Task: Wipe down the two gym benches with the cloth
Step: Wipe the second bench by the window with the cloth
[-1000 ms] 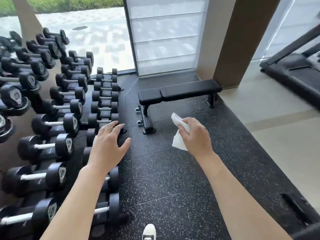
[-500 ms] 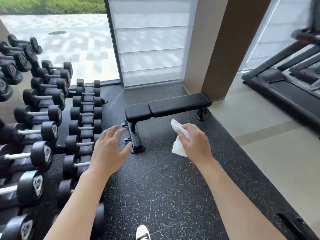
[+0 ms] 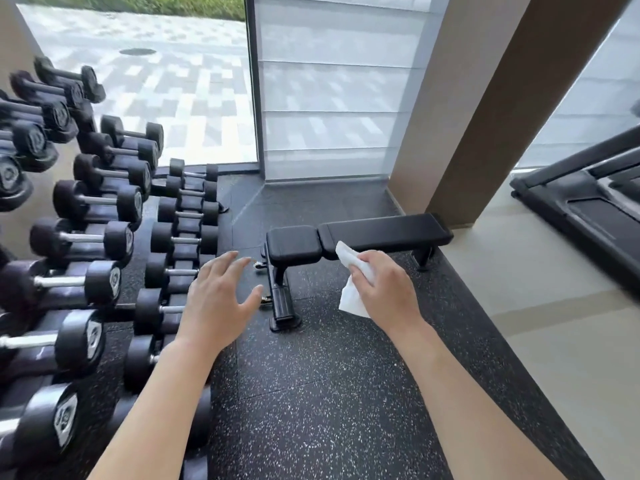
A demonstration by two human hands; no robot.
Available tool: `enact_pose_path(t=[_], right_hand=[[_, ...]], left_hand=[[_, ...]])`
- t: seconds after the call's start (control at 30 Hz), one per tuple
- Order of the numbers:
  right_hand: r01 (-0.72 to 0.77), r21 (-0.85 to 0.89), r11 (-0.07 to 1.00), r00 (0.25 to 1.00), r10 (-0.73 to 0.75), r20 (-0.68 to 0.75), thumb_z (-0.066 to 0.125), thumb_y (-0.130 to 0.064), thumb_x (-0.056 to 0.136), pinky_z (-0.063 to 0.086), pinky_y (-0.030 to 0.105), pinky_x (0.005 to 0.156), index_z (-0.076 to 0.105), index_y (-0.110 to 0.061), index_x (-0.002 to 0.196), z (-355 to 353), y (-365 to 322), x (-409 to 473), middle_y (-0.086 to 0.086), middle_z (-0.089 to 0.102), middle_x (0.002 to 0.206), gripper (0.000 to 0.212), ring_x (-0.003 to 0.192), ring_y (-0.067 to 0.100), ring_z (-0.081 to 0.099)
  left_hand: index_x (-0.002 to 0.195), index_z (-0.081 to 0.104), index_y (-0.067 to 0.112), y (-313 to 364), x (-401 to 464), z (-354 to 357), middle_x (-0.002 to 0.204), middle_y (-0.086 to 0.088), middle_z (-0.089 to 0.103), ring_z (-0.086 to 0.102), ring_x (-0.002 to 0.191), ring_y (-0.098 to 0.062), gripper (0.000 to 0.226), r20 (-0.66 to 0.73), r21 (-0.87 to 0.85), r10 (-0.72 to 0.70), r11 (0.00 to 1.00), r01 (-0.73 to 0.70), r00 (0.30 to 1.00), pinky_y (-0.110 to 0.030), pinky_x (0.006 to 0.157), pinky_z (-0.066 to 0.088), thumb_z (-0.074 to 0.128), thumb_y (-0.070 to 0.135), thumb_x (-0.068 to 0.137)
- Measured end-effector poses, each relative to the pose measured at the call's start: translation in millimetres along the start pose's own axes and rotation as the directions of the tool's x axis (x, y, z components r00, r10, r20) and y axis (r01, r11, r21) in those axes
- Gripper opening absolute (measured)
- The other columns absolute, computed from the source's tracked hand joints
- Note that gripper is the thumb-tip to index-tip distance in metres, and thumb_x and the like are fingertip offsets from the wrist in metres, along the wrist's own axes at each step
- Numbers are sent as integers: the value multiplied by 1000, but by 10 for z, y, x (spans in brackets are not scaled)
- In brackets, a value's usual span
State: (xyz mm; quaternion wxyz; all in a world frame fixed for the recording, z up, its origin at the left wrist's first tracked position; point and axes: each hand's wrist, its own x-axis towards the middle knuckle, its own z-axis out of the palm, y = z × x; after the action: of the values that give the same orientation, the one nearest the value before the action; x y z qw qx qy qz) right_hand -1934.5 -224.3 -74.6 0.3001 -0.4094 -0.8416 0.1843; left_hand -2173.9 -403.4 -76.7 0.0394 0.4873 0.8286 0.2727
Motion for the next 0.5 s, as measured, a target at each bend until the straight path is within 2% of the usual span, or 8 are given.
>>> enact_pose_path(t=[0.2,0.3,0.4,0.5], right_hand=[[31,25,999,999,-31,23,59,-38,101,46,31,72,65,-24,111,286,89,581,-11,66,99,18,82,8,59],[34,56,998,999,-35,25,60,-37,100,40,27,71,65,-25,112,409,218,905,-12,66,99,18,83,5,57],[51,76,996,999,-53,14,61,-37,100,38,23,69,65,-26,112,480,403,1313,-15,65,98,17,80,2,54],[56,106,993,998,-57,8,62,-37,99,41,24,68,65,-25,112,568,679,1808,-14,66,96,18,81,5,58]], left_hand=[[152,53,19,-153,486,80,159,-2,47,34,150,-25,62,-38,6,-36,999,36,999,-49,124,31,66,45,97],[152,54,16,-154,762,169,159,-4,47,35,150,-26,62,-47,20,-53,998,54,997,-47,125,31,68,42,97],[152,53,16,-92,1126,285,160,-4,46,34,151,-26,62,-54,37,-69,997,71,996,-49,125,32,67,42,98],[152,53,17,6,1580,445,159,-3,47,35,150,-26,62,-82,52,-71,996,75,994,-50,124,33,67,43,97]])
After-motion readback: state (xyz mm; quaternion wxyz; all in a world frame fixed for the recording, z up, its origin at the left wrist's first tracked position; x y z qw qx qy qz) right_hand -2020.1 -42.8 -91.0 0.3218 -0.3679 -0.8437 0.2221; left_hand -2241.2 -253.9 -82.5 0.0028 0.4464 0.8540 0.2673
